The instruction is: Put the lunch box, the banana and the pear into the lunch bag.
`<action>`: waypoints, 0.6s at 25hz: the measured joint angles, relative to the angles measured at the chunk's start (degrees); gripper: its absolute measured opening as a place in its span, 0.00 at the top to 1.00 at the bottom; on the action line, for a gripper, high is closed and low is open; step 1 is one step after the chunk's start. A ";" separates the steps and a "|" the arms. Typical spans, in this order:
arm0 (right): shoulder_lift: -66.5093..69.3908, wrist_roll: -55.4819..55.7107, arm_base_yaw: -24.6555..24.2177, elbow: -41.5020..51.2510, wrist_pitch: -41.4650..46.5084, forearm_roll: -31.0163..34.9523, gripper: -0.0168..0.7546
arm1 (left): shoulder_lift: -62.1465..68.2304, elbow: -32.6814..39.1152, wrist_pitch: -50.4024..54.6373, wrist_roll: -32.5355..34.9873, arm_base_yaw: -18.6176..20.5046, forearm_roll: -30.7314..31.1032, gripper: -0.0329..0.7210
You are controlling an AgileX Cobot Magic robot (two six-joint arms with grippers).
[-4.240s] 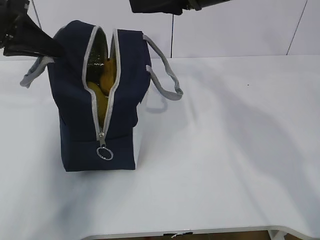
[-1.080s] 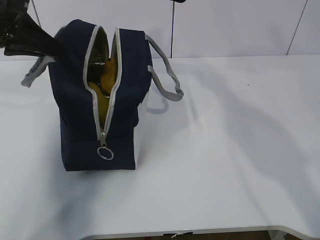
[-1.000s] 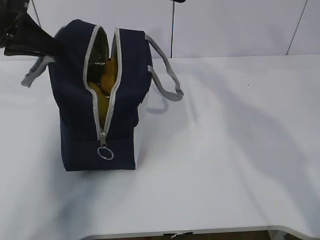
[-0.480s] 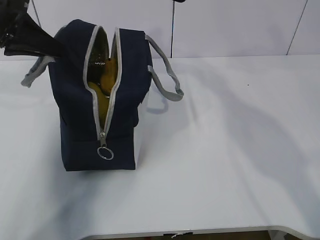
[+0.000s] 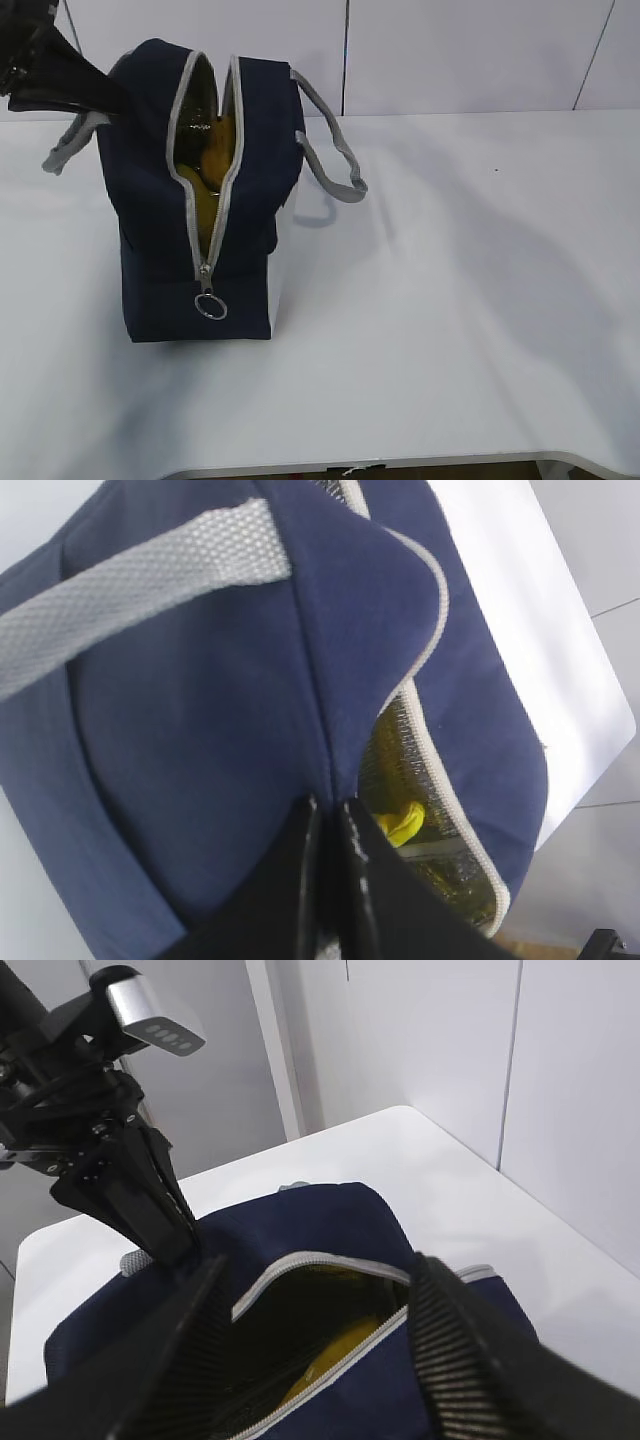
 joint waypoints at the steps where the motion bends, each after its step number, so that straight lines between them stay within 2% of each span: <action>1: 0.00 0.00 0.00 0.00 0.00 0.00 0.38 | 0.00 0.00 0.00 0.00 0.00 0.00 0.97; 15: 0.00 0.00 0.00 0.00 0.00 0.00 0.38 | 0.00 0.00 0.00 0.00 0.00 0.00 0.97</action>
